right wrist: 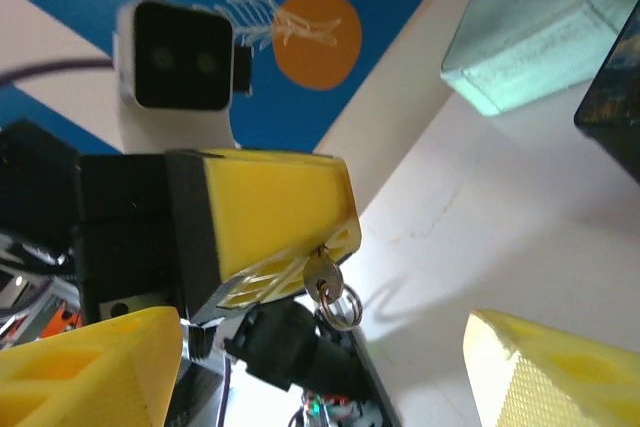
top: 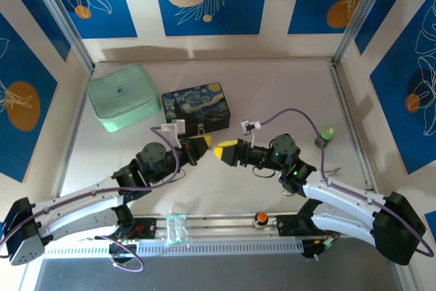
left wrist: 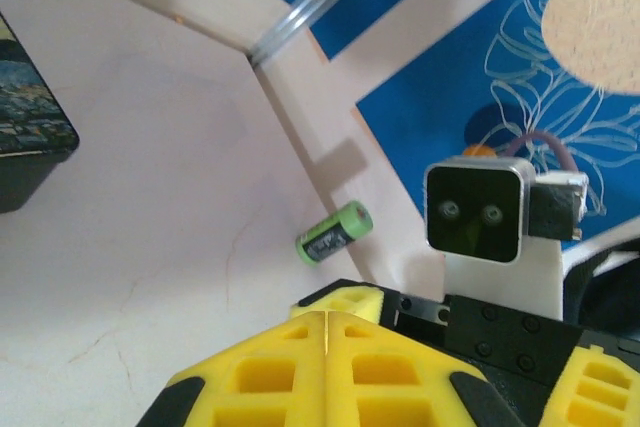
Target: Unlock a padlock with a key
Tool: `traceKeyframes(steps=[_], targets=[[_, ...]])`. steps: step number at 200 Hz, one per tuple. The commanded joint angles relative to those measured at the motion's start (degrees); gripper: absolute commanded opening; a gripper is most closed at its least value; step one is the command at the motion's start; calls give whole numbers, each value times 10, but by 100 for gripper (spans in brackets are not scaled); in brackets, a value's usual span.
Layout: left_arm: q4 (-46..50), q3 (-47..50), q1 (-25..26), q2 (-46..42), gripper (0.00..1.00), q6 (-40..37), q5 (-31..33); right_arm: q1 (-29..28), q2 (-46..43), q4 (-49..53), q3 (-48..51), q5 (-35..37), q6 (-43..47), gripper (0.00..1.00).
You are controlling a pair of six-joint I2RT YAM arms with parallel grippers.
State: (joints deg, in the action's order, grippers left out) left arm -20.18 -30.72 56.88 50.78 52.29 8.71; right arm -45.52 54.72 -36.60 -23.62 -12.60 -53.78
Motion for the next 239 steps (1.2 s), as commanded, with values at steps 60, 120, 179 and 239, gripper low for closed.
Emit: traceKeyframes(steps=[60,120,179,239], targets=[[-101,30,-4,-17,0,71,90,-34,109,-181,-25,109,-166,65],[-107,48,-4,-30,0,83,111,-69,138,-212,-46,123,-155,47],[-168,73,-4,-33,0,92,108,-75,179,-232,-64,112,-164,40],[-192,82,-4,-29,0,109,111,-82,193,-256,-55,114,-175,30]])
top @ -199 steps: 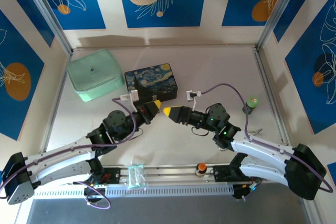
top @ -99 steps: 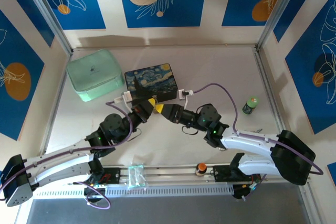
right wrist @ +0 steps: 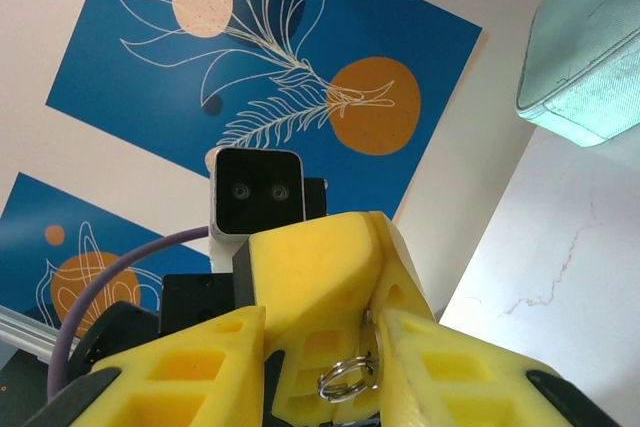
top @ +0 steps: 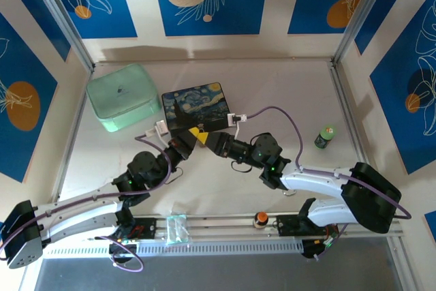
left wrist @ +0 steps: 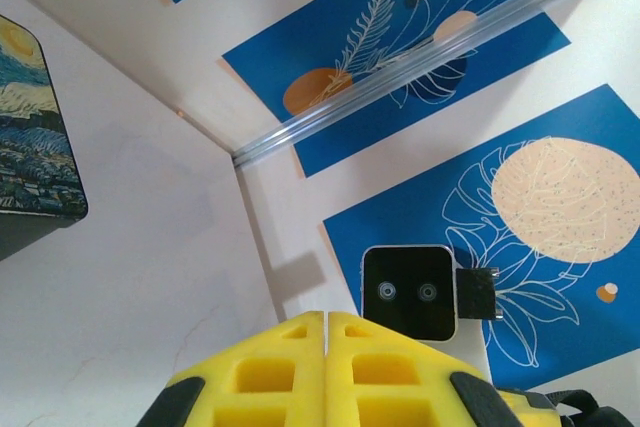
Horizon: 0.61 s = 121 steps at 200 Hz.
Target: Unlock a padlock with a key
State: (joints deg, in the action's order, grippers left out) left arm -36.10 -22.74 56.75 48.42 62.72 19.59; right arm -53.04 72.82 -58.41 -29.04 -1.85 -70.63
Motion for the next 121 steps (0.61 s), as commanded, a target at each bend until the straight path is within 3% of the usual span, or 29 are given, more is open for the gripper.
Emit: traceKeyframes(steps=[1,57,74,121], targets=[[-34,2,-2,-6,0,5,2,-7,13,-39,0,6,-7,30],[-30,6,-2,-15,0,12,4,-6,8,-38,11,14,-8,31],[-28,9,-2,-18,0,17,11,-6,2,-34,15,16,-8,39],[-28,6,-2,-8,0,25,4,-4,1,-42,14,13,-9,31]])
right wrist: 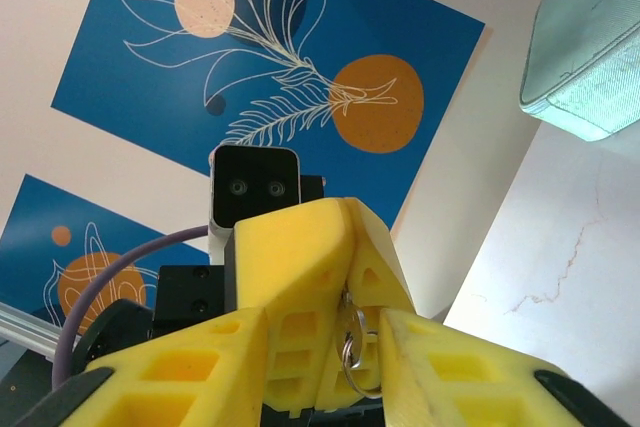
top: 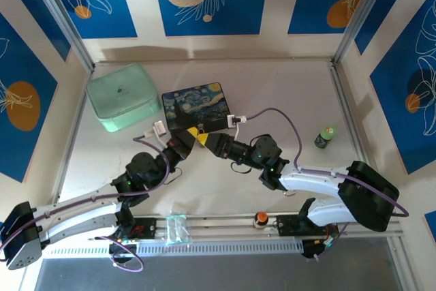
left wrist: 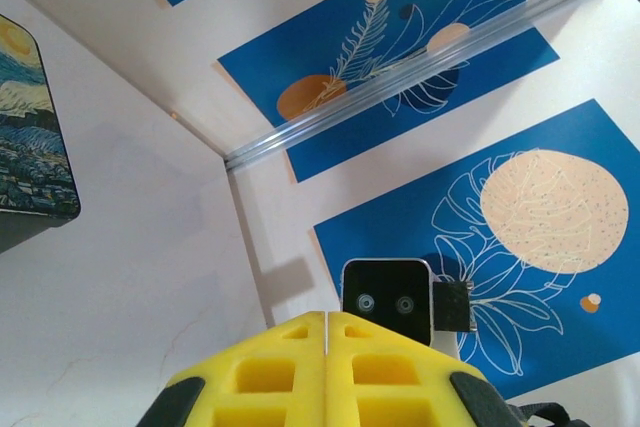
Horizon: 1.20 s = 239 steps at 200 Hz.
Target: Unlock a padlock with a key
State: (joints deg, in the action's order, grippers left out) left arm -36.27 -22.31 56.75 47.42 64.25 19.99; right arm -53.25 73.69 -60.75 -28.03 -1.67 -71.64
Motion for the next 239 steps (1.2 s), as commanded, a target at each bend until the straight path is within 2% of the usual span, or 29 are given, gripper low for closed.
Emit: traceKeyframes(steps=[1,33,60,91,144,156,174,195,239], targets=[[-27,2,-2,2,0,10,0,-2,-7,-19,4,11,0,31],[-32,-5,-2,10,0,11,-7,-3,12,-47,-1,5,-10,28],[-37,-2,-2,15,0,15,-7,-4,22,-54,-6,4,-14,20],[-57,6,-2,22,0,24,-5,-3,28,-62,-4,8,-17,19],[-52,7,-2,25,0,26,-8,2,31,-63,-4,8,-18,11],[-51,8,-2,25,0,26,-6,3,29,-64,-1,10,-17,13],[-40,5,-2,22,0,26,-4,3,22,-61,10,21,-21,29],[-35,3,-2,24,0,25,-3,6,19,-65,11,12,-20,36],[-52,1,-2,38,0,35,-11,-2,35,-70,-6,6,-20,27]])
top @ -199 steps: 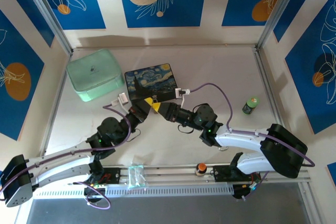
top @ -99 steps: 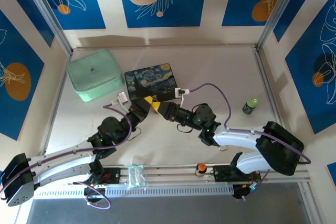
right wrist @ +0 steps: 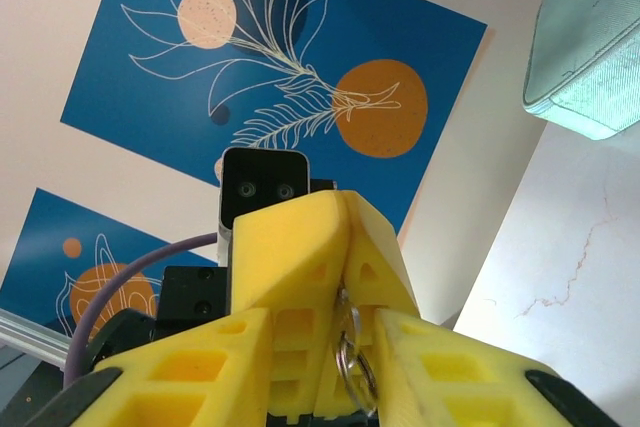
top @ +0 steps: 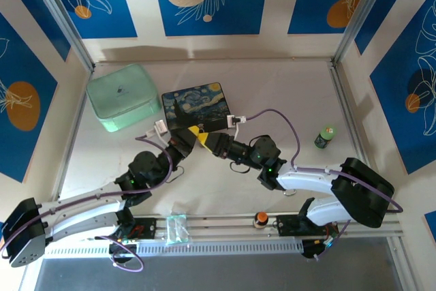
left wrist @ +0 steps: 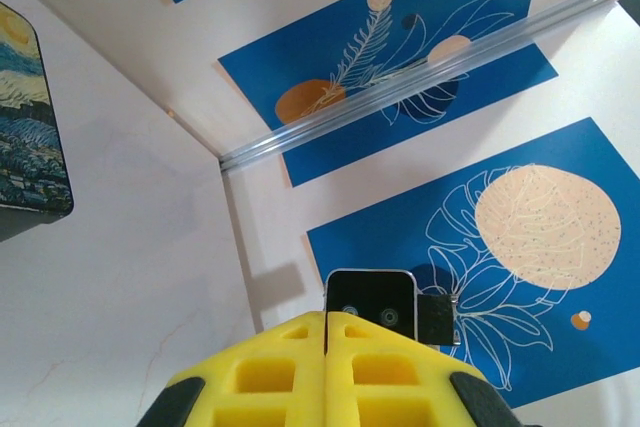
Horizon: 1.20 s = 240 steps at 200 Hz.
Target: Unlock a padlock with a key
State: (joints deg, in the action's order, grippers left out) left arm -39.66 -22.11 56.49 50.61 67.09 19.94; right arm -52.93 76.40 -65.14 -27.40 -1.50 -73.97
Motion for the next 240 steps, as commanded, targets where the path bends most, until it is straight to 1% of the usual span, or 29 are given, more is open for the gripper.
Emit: traceKeyframes(steps=[1,38,90,99,124,152,170,178,184,196,202,207,213,229,240], targets=[[-18,-1,0,6,0,6,-11,-5,8,-28,-12,5,3,27],[-24,1,0,6,0,13,-13,-2,23,-56,-6,10,-11,18],[-30,4,0,4,0,17,-15,-4,18,-57,4,22,-13,9],[-31,5,0,5,0,18,-15,-3,18,-56,4,22,-13,5],[-28,8,0,3,0,18,-11,-4,16,-53,6,23,-11,0],[6,1,0,-2,0,16,-9,-3,10,-39,10,31,-6,0],[11,-2,1,-5,0,1,-14,-3,2,-22,10,30,4,0],[9,0,0,-9,9,-5,-10,-3,-6,-7,10,31,8,0],[11,1,0,-14,21,-11,-5,-3,-12,7,10,31,12,0],[35,1,0,-30,49,-25,9,-1,-29,48,12,35,19,0],[57,-2,0,-42,59,-31,16,0,-40,68,13,38,24,0],[79,-7,0,-51,66,-38,22,0,-47,84,14,40,30,0],[110,-15,0,-62,70,-46,30,1,-57,100,18,43,33,0],[183,-35,0,-85,70,-68,49,8,-76,134,23,40,41,0],[213,-41,-1,-95,71,-74,61,14,-85,152,28,34,44,0]])
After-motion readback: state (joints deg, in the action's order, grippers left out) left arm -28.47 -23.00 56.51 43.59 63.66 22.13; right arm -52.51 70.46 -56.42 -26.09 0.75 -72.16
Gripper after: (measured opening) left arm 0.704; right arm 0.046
